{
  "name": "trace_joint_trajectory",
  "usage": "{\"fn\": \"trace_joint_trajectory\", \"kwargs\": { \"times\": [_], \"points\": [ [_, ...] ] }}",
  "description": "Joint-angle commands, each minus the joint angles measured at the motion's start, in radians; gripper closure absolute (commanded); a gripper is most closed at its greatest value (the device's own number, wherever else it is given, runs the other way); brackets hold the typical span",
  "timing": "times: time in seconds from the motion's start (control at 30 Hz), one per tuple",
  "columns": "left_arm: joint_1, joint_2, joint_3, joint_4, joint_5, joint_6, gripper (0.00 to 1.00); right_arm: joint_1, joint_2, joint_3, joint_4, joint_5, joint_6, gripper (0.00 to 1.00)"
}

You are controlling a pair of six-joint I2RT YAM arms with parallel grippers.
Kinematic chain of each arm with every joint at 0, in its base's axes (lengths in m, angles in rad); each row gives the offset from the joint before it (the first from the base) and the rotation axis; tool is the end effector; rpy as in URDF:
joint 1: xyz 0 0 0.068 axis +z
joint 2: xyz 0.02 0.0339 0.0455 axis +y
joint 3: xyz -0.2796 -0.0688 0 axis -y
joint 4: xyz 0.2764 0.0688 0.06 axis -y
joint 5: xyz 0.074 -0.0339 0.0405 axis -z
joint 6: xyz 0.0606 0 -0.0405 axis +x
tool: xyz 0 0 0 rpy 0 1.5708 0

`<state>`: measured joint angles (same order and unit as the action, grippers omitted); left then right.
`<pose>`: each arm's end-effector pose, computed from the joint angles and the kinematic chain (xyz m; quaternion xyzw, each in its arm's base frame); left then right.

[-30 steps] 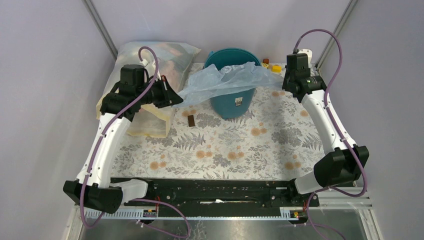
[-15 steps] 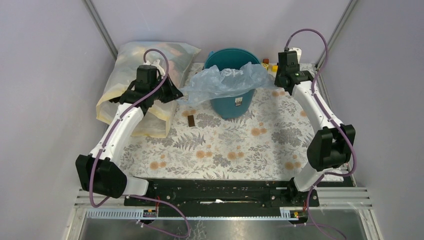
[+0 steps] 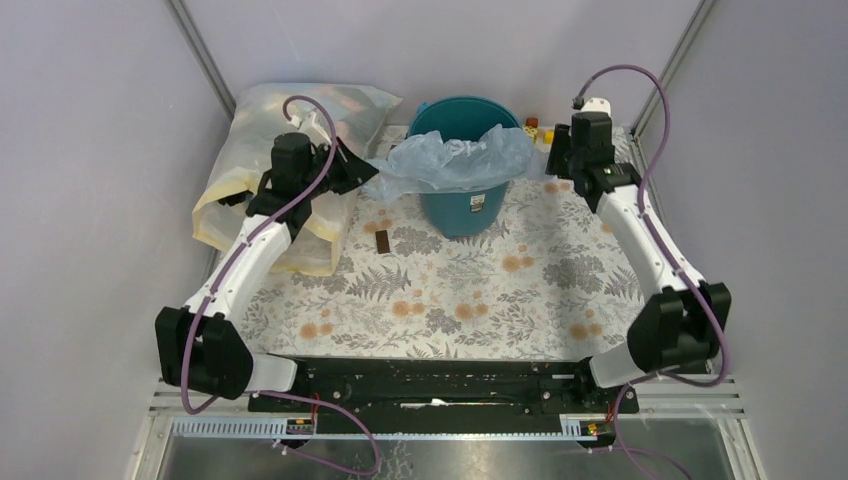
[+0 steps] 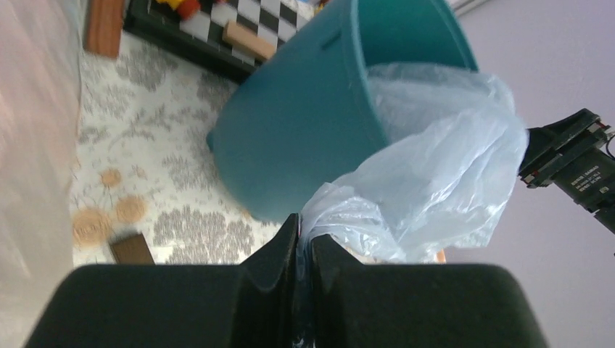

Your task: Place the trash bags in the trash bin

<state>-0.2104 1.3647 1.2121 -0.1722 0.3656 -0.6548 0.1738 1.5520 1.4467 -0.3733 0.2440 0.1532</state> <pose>0.3562 -0.0982 0.3628 -0.0725 0.8023 -0.3746 0.4590 0.4101 0.0571 0.3625 0.0545 0.8488 -0.0187 0.5255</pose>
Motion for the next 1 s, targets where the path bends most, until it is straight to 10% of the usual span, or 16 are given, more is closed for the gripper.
{"fn": "trace_joint_trajectory", "kwargs": {
  "times": [0.0, 0.47, 0.97],
  "points": [
    [-0.002, -0.092, -0.111, 0.108, 0.085, -0.046, 0.88, -0.005, -0.149, -0.168, 0.105, -0.075, -0.013, 0.46],
    [-0.003, -0.184, -0.077, 0.047, 0.118, 0.011, 0.97, 0.041, -0.495, -0.419, 0.467, -0.656, -0.261, 0.33],
    [-0.004, -0.155, 0.029, 0.045, 0.207, -0.015, 1.0, 0.292, -0.273, -0.147, 0.251, -0.664, -0.544, 0.34]
  ]
}}
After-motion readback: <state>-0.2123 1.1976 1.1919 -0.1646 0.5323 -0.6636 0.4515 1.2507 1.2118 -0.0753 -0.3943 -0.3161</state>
